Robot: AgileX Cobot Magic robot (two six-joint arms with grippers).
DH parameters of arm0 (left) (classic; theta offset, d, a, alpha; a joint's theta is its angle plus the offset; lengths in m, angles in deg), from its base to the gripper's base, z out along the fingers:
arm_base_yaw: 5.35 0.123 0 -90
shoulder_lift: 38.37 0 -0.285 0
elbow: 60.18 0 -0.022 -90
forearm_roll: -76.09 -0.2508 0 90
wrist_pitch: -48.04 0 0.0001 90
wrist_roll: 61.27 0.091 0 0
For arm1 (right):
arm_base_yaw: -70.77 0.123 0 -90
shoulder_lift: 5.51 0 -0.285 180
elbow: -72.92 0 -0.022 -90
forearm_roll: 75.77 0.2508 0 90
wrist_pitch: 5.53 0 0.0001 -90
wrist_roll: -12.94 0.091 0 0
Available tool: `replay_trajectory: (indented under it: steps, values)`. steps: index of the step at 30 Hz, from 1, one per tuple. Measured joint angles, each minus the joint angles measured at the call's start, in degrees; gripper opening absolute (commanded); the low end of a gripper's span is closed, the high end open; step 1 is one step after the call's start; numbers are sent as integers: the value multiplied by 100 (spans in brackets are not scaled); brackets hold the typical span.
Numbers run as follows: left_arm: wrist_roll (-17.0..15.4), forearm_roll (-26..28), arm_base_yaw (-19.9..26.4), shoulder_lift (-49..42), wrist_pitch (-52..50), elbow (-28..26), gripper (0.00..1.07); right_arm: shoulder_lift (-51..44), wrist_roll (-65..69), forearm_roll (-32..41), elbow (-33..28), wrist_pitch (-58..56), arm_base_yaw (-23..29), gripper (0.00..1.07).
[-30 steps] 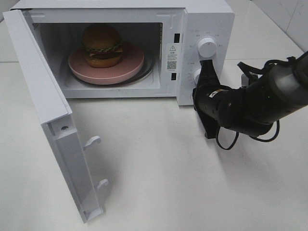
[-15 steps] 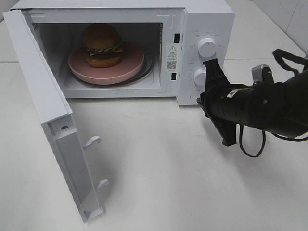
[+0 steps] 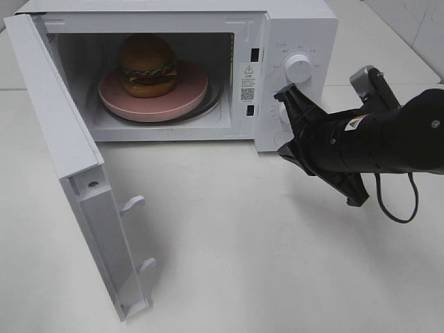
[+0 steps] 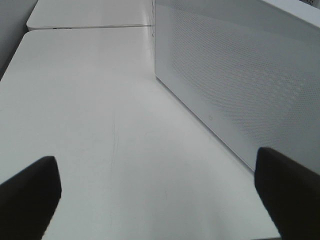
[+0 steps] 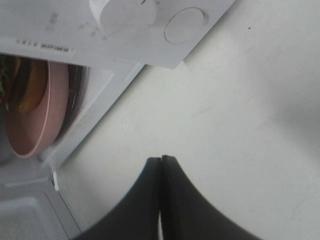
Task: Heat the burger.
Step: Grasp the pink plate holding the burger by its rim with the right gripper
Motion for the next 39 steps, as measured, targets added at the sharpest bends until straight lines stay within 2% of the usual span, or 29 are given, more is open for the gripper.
replay_trajectory:
  steps: [9, 23, 31, 39]
  values:
    - [0, 0, 0, 0, 0, 0, 105, -705, -1805, -504, 0, -1501, 0, 2]
    - [0, 0, 0, 0, 0, 0, 105, -1335, -3896, -968, 0, -3094, 0, 6]
    - [0, 0, 0, 0, 0, 0, 105, -1335, -6337, -1232, 264, -4395, 0, 7]
    - [0, 0, 0, 0, 0, 0, 105, -1335, -8422, -1415, 344, -4819, 0, 9]
